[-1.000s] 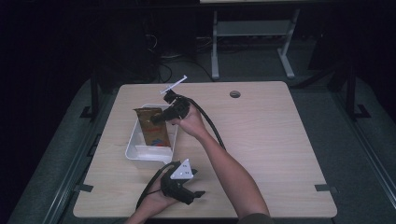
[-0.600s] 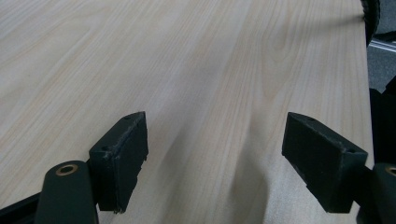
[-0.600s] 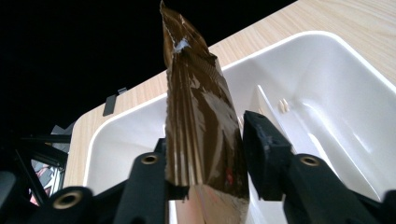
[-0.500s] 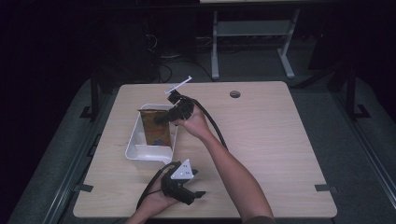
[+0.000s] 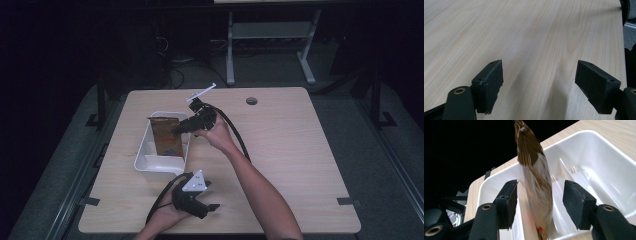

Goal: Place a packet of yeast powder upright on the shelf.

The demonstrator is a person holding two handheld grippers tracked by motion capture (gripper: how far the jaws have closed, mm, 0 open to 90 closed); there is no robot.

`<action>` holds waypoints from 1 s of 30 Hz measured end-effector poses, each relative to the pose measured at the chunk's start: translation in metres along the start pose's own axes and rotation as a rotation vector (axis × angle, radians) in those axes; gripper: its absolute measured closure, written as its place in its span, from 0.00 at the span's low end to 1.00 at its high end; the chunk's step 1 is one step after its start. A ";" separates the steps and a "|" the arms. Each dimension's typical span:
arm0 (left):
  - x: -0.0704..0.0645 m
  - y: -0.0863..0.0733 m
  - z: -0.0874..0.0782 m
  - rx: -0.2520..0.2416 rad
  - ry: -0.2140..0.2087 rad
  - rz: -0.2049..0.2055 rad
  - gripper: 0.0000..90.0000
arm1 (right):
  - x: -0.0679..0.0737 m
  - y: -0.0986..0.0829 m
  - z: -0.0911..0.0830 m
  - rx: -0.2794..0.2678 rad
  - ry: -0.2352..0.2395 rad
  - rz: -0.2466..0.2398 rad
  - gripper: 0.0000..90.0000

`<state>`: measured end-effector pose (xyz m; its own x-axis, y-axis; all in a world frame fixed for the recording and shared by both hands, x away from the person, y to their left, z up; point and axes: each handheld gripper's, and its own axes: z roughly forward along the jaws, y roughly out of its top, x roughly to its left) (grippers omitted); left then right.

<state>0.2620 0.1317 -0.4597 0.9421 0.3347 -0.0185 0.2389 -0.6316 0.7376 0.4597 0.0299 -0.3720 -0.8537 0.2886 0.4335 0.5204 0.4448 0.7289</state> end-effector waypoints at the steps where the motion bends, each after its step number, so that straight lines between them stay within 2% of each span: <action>1: 0.000 0.000 0.000 0.000 0.000 0.001 0.25 | 0.000 -0.001 -0.002 -0.001 0.002 0.000 0.49; 22: 0.001 0.000 -0.001 -0.007 -0.001 -0.010 0.25 | -0.001 -0.030 -0.045 -0.041 -0.005 0.023 0.45; 30: 0.003 0.000 -0.004 -0.023 -0.001 -0.024 0.24 | 0.000 -0.042 -0.071 -0.070 -0.019 0.018 0.44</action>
<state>0.2637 0.1355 -0.4576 0.9364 0.3489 -0.0369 0.2559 -0.6073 0.7521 0.4364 -0.0484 -0.3648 -0.8433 0.3123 0.4373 0.5328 0.3796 0.7564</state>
